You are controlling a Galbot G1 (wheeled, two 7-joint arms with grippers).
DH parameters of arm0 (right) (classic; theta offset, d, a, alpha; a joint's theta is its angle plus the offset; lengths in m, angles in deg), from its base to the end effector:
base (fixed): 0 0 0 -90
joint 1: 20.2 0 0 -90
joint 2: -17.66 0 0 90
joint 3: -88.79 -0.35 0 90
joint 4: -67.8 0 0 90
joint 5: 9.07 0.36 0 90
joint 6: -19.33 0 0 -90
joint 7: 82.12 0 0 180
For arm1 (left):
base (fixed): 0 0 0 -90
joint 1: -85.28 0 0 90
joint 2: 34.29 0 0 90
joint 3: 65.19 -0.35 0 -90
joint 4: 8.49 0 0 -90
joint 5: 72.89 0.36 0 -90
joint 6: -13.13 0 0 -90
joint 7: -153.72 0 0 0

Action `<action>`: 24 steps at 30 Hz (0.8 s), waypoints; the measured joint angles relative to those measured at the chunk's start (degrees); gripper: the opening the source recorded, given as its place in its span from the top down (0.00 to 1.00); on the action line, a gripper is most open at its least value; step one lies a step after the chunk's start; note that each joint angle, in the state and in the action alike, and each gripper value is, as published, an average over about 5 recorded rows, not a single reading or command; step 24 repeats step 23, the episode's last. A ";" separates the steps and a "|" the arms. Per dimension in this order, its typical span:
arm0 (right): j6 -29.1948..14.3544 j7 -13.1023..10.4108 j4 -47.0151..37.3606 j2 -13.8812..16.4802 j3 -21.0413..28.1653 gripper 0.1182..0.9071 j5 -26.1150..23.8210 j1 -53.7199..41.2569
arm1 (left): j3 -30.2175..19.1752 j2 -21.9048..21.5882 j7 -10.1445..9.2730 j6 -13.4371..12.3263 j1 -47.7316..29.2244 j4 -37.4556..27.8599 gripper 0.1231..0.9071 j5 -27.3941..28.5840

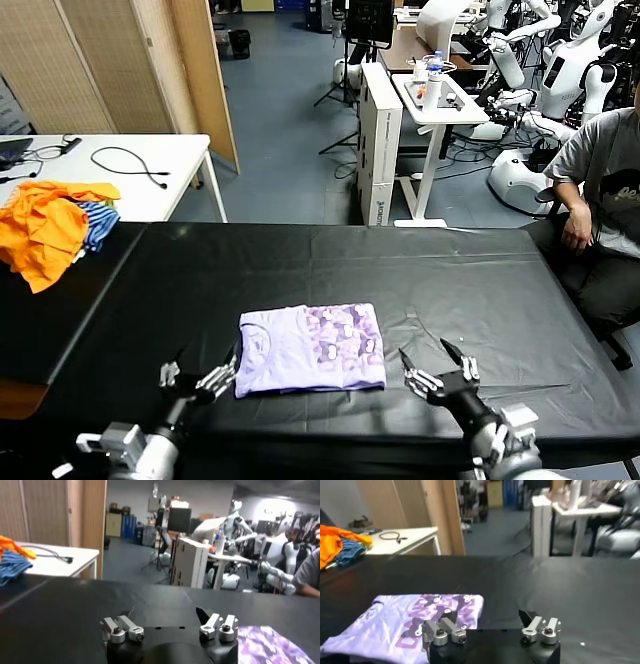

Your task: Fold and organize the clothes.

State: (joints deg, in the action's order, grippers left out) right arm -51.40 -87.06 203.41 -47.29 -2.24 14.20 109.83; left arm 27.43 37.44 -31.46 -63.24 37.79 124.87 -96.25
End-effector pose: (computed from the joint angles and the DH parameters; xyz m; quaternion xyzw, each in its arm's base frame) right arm 0.1400 -0.0434 -0.2248 0.1095 -0.9832 -0.0034 0.1459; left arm 0.1293 0.0436 -0.2459 -0.0551 -0.9888 0.0538 0.1282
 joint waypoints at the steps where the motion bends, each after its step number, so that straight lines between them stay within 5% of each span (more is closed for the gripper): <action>1: -1.44 -0.09 0.34 -0.43 -0.31 0.00 -0.95 1.21 | 0.23 -0.02 0.02 -0.20 0.60 0.17 0.00 -0.15; 10: -11.77 -1.16 1.68 -4.41 -2.42 0.00 -6.48 11.19 | 1.43 0.10 -0.17 0.17 5.00 2.32 0.00 -0.27; 24: -14.83 -3.84 2.96 -6.38 -2.52 0.00 -8.92 16.05 | 1.97 -0.50 0.07 0.59 6.61 3.05 0.00 0.44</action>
